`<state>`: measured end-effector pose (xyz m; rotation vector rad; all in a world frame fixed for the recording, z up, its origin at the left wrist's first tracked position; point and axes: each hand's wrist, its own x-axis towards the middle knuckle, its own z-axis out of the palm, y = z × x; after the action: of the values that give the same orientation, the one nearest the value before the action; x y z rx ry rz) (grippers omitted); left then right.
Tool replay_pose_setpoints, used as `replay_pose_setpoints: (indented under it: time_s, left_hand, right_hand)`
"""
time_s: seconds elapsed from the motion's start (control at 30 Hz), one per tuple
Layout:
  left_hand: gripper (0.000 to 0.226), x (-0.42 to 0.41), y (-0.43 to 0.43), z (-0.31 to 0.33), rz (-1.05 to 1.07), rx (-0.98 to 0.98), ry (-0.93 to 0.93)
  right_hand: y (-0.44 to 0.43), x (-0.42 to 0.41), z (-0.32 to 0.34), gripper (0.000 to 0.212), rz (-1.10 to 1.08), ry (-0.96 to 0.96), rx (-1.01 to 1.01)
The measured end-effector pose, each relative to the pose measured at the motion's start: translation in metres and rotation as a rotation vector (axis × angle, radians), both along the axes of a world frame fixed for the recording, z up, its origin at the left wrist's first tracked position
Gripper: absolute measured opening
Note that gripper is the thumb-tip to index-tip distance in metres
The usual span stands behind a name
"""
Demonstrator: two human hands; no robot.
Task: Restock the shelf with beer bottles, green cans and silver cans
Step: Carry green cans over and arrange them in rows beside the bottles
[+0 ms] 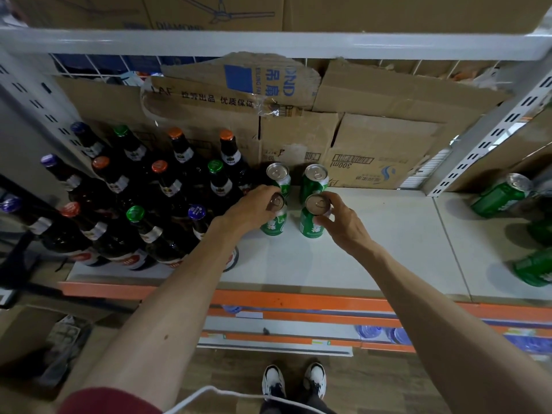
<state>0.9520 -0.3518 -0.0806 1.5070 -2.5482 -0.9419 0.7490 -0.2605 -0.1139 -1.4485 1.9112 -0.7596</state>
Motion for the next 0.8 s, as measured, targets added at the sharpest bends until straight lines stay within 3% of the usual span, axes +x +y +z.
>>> replay_pose_setpoints:
  time_s: [0.07, 0.13, 0.2, 0.27, 0.4, 0.57, 0.8]
  left_hand:
    - [0.072, -0.002, 0.001, 0.004, -0.028, 0.016, -0.007]
    - [0.077, -0.010, 0.004, 0.014, -0.055, -0.106, -0.046]
    - [0.064, -0.027, 0.007, 0.028, -0.074, -0.299, -0.065]
    - [0.048, -0.052, 0.015, 0.041, -0.103, -0.369, 0.022]
    - [0.035, -0.121, 0.035, 0.047, -0.258, -0.334, 0.111]
    - [0.043, -0.238, 0.078, 0.033, -0.477, -0.230, 0.049]
    - [0.042, -0.391, 0.208, 0.034, -0.703, -0.171, 0.099]
  right_hand:
    - [0.003, -0.001, 0.003, 0.069, -0.019, -0.040, 0.016]
    - [0.011, -0.008, 0.007, 0.075, -0.069, -0.012, 0.013]
    - [0.025, -0.022, 0.010, 0.069, -0.147, 0.049, 0.000]
    - [0.043, -0.043, 0.013, 0.063, -0.258, 0.062, -0.003]
    - [0.095, -0.100, 0.024, 0.052, -0.513, 0.082, 0.008]
    - [0.185, -0.175, 0.043, 0.043, -0.811, 0.173, 0.010]
    - [0.344, -0.268, 0.064, 0.037, -1.144, 0.139, 0.010]
